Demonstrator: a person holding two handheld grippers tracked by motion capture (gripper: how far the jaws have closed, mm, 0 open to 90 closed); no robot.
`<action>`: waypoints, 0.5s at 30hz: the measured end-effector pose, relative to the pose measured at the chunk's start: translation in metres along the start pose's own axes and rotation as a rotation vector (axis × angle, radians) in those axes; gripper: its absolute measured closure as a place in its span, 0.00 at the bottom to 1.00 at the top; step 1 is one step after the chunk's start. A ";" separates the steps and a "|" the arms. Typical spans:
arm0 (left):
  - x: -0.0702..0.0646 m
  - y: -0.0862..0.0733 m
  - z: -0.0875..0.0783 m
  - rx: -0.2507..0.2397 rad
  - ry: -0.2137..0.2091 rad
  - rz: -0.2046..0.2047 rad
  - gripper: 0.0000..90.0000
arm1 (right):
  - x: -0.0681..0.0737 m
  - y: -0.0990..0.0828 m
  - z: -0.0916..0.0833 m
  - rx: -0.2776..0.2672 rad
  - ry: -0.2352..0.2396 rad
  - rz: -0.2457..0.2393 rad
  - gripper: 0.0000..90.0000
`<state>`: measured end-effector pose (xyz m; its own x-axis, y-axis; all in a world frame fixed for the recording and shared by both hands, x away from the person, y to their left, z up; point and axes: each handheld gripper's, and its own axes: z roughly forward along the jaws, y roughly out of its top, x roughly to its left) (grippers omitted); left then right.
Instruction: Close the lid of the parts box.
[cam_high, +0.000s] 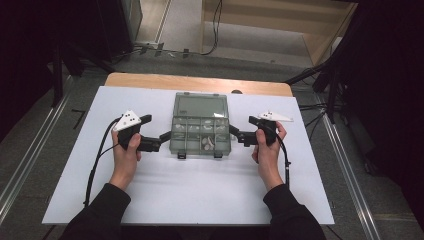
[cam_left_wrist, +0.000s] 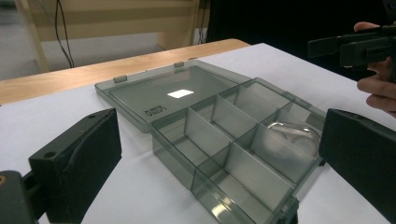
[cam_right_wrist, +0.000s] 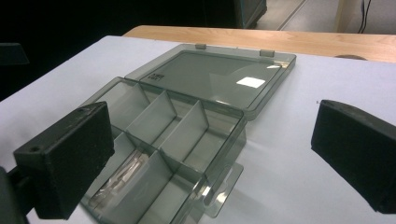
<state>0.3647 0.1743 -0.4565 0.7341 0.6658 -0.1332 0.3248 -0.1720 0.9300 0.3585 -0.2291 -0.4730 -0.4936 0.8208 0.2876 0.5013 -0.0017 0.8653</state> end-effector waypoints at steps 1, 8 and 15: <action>0.001 0.001 0.002 0.003 0.002 0.002 0.00 | -0.001 0.001 0.001 0.003 0.002 0.000 0.00; 0.009 0.010 0.018 0.026 0.000 -0.004 0.00 | -0.008 0.010 0.007 0.002 0.008 0.013 0.00; 0.021 0.015 0.033 0.043 0.015 -0.022 0.00 | -0.014 0.018 0.015 0.019 0.014 0.018 0.00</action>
<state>0.4048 0.1619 -0.4563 0.7172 0.6809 -0.1481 0.3666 -0.1879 0.9112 0.3848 -0.2317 -0.4676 -0.4944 0.8124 0.3090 0.5234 -0.0056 0.8521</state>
